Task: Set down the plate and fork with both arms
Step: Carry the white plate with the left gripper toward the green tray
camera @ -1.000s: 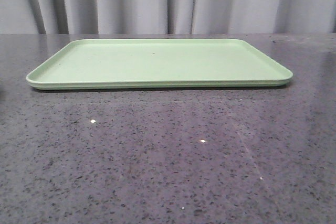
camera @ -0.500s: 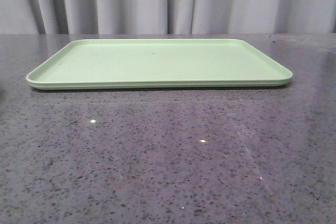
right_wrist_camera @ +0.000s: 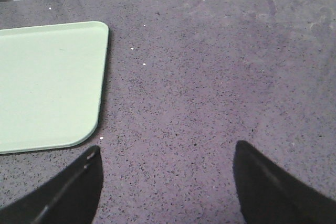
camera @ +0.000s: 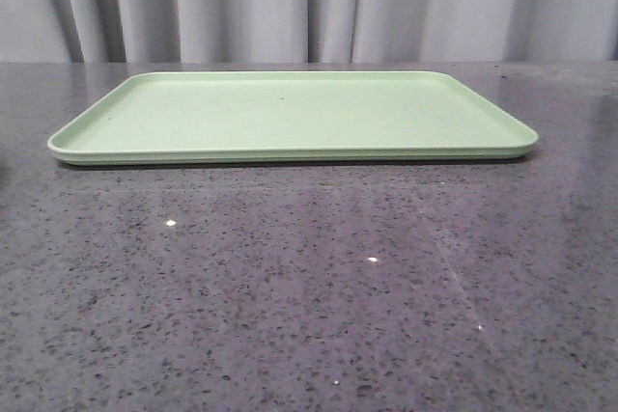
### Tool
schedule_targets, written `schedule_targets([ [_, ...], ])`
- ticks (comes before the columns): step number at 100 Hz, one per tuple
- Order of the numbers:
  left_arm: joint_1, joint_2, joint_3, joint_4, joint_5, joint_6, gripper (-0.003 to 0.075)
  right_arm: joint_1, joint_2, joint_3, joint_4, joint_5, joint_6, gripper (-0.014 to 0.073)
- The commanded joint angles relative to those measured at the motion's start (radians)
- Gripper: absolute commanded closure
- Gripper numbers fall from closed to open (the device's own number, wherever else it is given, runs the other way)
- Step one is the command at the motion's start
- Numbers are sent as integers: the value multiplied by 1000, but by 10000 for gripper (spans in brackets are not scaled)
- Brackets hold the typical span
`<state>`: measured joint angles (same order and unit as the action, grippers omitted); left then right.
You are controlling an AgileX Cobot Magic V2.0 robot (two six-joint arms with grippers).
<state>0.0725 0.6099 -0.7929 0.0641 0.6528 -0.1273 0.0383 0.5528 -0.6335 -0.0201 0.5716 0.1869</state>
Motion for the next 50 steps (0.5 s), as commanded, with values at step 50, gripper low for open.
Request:
schedule_targets([
  [50, 3, 261, -103, 253, 108, -80, 312, -4, 9, -34, -5, -75, -1, 67],
])
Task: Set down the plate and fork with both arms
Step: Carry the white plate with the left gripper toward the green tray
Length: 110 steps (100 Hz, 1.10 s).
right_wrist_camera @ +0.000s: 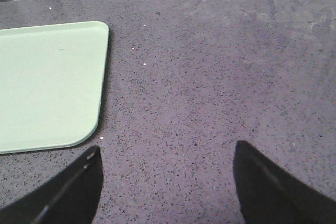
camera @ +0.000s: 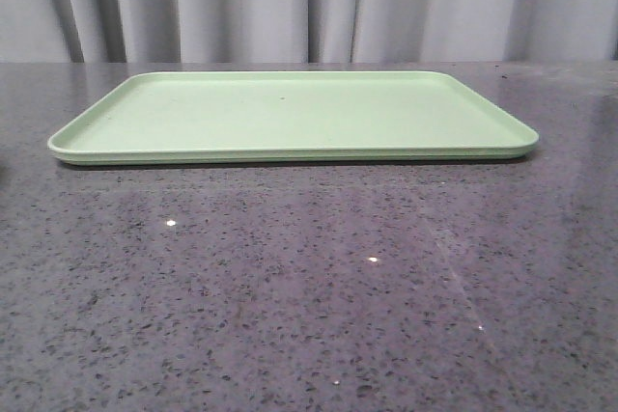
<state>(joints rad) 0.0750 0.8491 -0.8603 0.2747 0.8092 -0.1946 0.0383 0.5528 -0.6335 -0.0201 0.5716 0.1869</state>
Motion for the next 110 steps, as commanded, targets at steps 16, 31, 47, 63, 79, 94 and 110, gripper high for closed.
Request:
schedule_targets([
  [16, 29, 80, -36, 66, -50, -13, 312, -4, 9, -34, -5, -72, -1, 67],
  [31, 89, 137, -36, 31, -50, -13, 312, -4, 9, -34, -5, -72, -1, 67],
  [47, 99, 200, -36, 1, -44, -7, 312, -4, 9, -34, -5, -72, -1, 67],
  [63, 99, 273, -36, -5, -6, 2, 312, -4, 9, -34, -6, -73, -1, 67],
  [79, 99, 339, -36, -8, 4, 2, 312, -4, 9, -34, -6, -73, -1, 67],
  [94, 99, 382, -36, -8, 6, 2, 312, -4, 9, -34, -6, -70, -1, 67],
  [110, 99, 414, -36, -5, 6, 2, 312, -4, 9, -34, -6, -70, -1, 67],
])
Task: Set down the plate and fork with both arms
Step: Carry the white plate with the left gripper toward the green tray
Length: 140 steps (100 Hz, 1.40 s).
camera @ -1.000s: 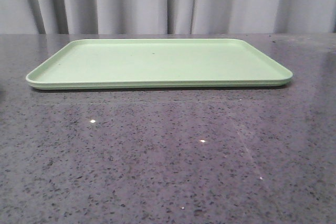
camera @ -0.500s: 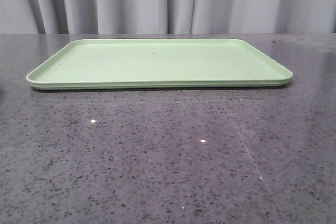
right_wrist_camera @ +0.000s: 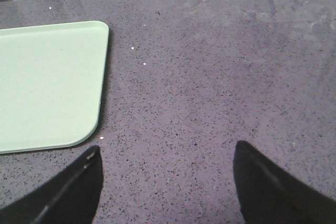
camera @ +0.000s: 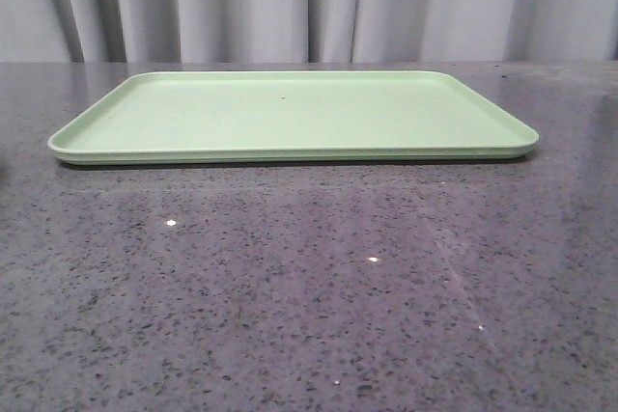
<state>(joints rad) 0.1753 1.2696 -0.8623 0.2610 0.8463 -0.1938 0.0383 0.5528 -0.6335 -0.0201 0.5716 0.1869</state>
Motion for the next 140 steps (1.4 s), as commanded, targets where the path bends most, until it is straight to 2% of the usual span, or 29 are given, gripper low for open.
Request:
schedule_targets([
  [1, -1, -4, -34, 8, -31, 1, 312, -4, 9, -34, -6, -70, -1, 67],
  [57, -1, 47, -32, 24, -44, 3, 320, -4, 9, -34, -6, -71, -1, 67],
  [66, -1, 47, -32, 21, -44, 3, 375, -4, 9, -34, -6, -71, -1, 67],
  [90, -1, 47, -32, 12, -34, 3, 630, -4, 9, -34, -6, -71, -1, 67],
  [103, -1, 47, -32, 12, -30, 3, 740, -4, 9, -34, -6, -71, -1, 67],
  [140, -1, 32, -32, -33, -23, 3, 741, -4, 9, -34, -6, -71, -1, 67],
])
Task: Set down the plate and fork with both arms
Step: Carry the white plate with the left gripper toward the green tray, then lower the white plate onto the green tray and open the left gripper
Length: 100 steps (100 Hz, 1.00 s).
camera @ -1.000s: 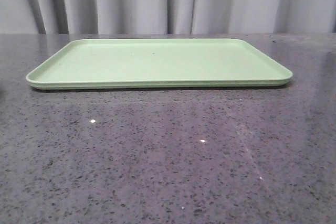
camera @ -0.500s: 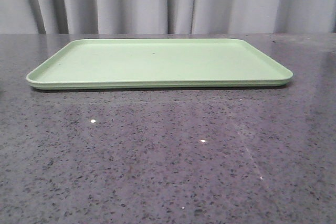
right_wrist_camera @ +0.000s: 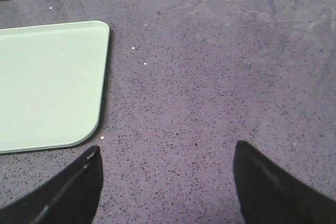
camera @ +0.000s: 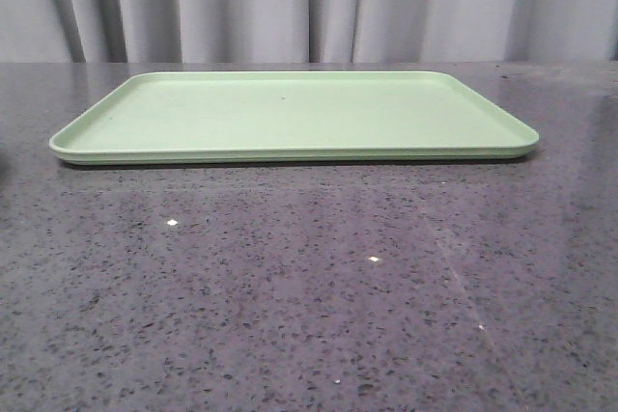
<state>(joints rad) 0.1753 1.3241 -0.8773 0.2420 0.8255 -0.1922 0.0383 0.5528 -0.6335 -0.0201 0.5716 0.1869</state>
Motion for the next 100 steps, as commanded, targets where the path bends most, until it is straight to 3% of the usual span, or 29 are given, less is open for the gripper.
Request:
schedule_targets([
  [1, -1, -23, -17, -14, -2, 1, 741, -4, 9, -34, -6, -71, -1, 67],
  [60, -1, -271, -123, -186, 8, 14, 741, -4, 9, -34, -6, -57, -1, 67],
  [100, -5, -220, -150, -663, -115, 234, 741, -4, 9, -34, -6, -46, -1, 67],
])
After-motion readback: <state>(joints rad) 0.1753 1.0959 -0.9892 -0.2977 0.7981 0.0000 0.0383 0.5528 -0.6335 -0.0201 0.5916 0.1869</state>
